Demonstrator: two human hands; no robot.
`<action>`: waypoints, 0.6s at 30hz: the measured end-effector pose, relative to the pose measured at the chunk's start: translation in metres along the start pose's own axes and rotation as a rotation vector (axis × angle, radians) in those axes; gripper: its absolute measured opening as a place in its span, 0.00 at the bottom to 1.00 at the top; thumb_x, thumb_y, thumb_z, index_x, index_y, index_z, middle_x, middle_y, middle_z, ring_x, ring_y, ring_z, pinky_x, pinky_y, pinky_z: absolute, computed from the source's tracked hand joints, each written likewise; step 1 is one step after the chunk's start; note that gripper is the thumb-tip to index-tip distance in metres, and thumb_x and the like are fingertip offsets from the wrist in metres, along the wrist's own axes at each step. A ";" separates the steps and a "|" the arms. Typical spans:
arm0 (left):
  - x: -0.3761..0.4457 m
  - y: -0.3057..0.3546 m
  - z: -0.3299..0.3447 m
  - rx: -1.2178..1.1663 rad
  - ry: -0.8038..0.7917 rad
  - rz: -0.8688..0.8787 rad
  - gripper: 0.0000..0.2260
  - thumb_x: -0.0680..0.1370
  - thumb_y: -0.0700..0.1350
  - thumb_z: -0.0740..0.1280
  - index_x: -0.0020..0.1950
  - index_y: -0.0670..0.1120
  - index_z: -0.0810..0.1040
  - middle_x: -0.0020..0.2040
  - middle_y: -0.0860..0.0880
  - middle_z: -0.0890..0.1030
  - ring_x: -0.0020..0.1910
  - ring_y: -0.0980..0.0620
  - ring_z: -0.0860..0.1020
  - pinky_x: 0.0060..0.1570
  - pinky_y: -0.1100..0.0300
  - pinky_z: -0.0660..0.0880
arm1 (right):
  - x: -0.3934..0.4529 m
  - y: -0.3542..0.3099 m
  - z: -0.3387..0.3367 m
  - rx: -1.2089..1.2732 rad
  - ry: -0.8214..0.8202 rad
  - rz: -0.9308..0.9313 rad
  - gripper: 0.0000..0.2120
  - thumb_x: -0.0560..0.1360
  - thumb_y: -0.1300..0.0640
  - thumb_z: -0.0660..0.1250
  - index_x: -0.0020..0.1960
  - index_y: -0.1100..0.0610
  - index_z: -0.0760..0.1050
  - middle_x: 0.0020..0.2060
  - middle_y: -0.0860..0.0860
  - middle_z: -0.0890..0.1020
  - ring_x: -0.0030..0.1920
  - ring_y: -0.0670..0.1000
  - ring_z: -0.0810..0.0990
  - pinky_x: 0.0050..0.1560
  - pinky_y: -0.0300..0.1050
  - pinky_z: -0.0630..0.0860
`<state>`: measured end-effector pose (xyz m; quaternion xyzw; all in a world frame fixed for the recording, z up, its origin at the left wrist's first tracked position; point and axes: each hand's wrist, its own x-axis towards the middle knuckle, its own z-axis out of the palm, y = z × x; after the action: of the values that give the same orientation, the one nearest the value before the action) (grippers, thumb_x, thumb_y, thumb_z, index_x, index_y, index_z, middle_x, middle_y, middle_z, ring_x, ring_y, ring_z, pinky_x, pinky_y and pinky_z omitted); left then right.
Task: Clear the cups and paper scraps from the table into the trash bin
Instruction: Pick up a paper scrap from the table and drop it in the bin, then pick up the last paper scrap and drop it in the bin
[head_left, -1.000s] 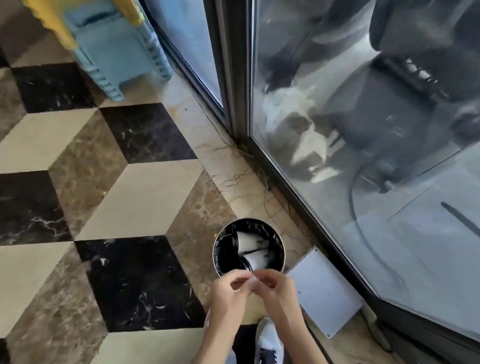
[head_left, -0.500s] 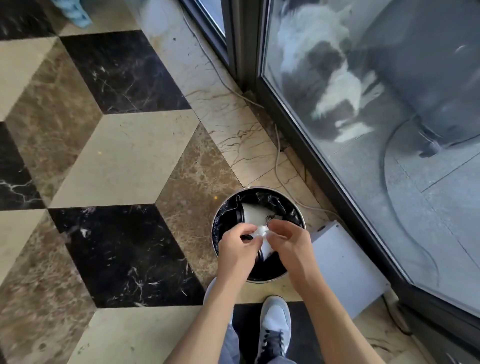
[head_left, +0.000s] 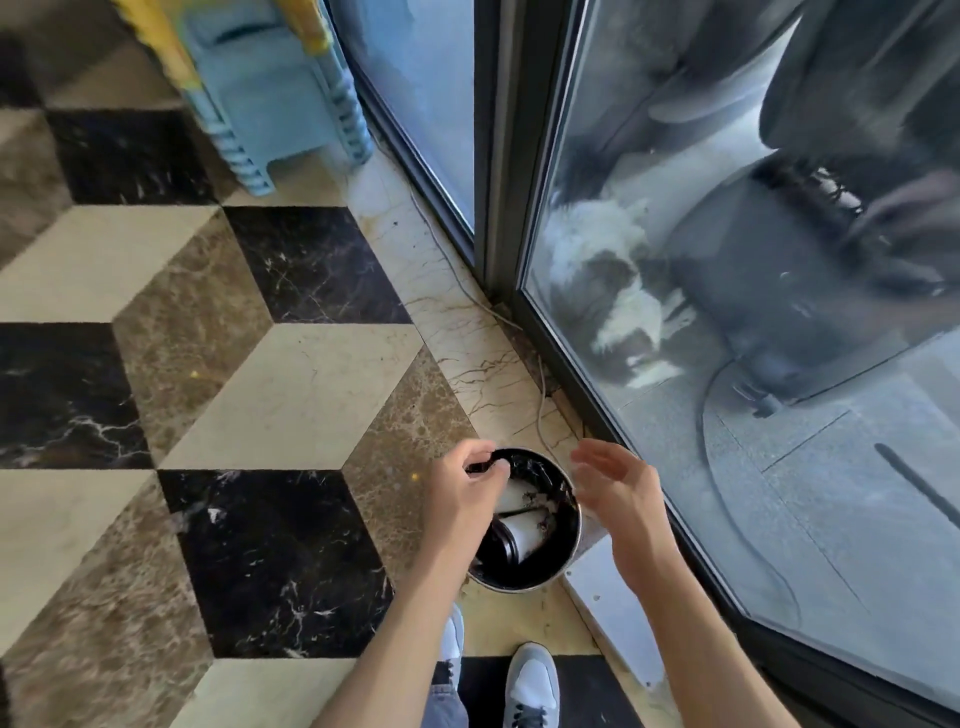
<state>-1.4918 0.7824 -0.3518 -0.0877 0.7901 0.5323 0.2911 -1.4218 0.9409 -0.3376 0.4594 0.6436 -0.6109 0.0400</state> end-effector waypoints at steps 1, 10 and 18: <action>-0.010 0.023 -0.008 -0.008 -0.005 0.025 0.08 0.75 0.46 0.70 0.53 0.56 0.81 0.51 0.59 0.82 0.51 0.67 0.78 0.43 0.71 0.71 | -0.014 -0.023 -0.004 0.013 0.004 -0.032 0.14 0.75 0.67 0.66 0.58 0.56 0.81 0.52 0.51 0.86 0.55 0.52 0.83 0.48 0.44 0.79; -0.144 0.251 -0.099 -0.080 0.054 0.358 0.13 0.75 0.46 0.72 0.60 0.51 0.82 0.54 0.57 0.82 0.52 0.66 0.79 0.51 0.66 0.76 | -0.195 -0.252 -0.032 0.141 -0.051 -0.341 0.23 0.74 0.53 0.68 0.68 0.58 0.76 0.60 0.52 0.83 0.58 0.48 0.82 0.55 0.45 0.80; -0.248 0.374 -0.168 -0.188 0.045 0.566 0.18 0.76 0.46 0.73 0.66 0.50 0.78 0.63 0.53 0.80 0.45 0.75 0.78 0.50 0.69 0.74 | -0.316 -0.372 -0.059 0.143 -0.061 -0.570 0.20 0.80 0.57 0.66 0.71 0.56 0.73 0.66 0.51 0.79 0.65 0.52 0.78 0.69 0.55 0.74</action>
<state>-1.5192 0.7460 0.1251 0.0976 0.7366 0.6611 0.1044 -1.4482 0.8809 0.1497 0.2434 0.7006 -0.6546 -0.1463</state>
